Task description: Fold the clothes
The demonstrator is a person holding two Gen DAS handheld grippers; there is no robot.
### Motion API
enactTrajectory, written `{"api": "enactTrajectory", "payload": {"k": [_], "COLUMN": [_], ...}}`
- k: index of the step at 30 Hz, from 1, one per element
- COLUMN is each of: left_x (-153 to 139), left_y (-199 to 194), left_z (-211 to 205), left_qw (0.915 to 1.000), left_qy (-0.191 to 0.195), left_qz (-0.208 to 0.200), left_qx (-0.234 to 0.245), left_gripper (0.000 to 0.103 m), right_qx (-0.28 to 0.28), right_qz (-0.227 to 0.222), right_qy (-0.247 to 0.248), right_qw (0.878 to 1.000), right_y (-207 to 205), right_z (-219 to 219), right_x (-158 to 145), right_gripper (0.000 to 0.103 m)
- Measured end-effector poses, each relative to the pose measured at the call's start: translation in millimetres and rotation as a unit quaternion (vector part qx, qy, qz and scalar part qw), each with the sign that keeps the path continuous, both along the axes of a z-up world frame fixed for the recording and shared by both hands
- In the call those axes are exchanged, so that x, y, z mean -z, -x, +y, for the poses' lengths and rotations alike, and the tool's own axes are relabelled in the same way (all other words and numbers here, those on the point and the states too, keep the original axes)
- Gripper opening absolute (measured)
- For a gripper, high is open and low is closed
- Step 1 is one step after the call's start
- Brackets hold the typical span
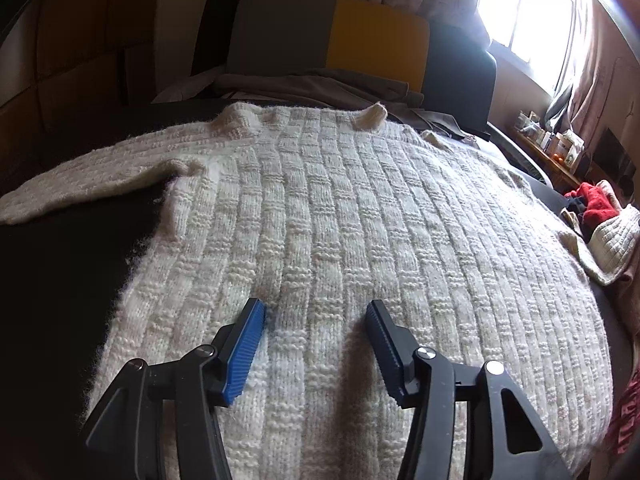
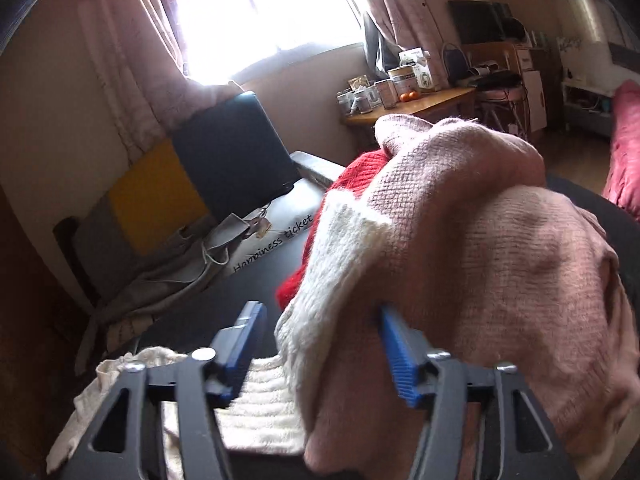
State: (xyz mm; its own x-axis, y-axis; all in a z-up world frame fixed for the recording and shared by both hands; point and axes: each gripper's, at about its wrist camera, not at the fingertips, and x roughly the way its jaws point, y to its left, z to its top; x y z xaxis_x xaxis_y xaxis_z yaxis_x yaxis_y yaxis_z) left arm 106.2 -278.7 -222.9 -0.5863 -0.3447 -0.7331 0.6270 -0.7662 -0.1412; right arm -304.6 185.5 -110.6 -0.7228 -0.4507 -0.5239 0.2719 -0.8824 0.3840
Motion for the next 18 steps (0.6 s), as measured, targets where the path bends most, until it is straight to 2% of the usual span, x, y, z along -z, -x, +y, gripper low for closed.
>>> {"api": "enactTrajectory", "payload": {"k": [3,7,9,10,11,16,18], "left_x": [0.0,-0.7,-0.6,-0.4,-0.4,-3.4,-8.5], "left_y": [1.5,0.7,1.2,1.5,1.7,8.2,15.3], "left_z": [1.9,3.2,2.8,2.7,3.0,3.7,2.8], "left_qw": [1.0000,0.9999,0.9999,0.9999,0.9999,0.9996,0.9989], "left_qy": [0.005,0.008,0.008,0.008,0.008,0.008,-0.007], "left_qz": [-0.005,-0.007,-0.007,-0.007,-0.007,-0.028,-0.046], "left_qx": [-0.002,-0.002,-0.001,-0.002,-0.002,-0.003,-0.005], "left_gripper": [0.056,0.057,0.057,0.057,0.057,0.057,0.057], "right_qx": [-0.002,-0.035,-0.052,-0.060,-0.069,-0.110,-0.125], "right_qz": [0.010,-0.001,-0.006,-0.009,-0.011,-0.025,-0.041], "right_qy": [0.002,0.006,0.008,0.009,0.010,0.014,0.011], "right_qw": [1.000,0.999,0.999,0.998,0.998,0.993,0.991], "right_y": [6.2,10.8,13.0,14.2,15.3,20.6,11.7], "right_z": [-6.4,-22.0,-29.8,-33.6,-37.5,-57.4,-75.8], "right_x": [2.2,0.0,-1.1,-1.7,-2.2,-4.3,12.7], "right_gripper": [0.055,0.055,0.040,0.023,0.011,0.010,0.010]}}
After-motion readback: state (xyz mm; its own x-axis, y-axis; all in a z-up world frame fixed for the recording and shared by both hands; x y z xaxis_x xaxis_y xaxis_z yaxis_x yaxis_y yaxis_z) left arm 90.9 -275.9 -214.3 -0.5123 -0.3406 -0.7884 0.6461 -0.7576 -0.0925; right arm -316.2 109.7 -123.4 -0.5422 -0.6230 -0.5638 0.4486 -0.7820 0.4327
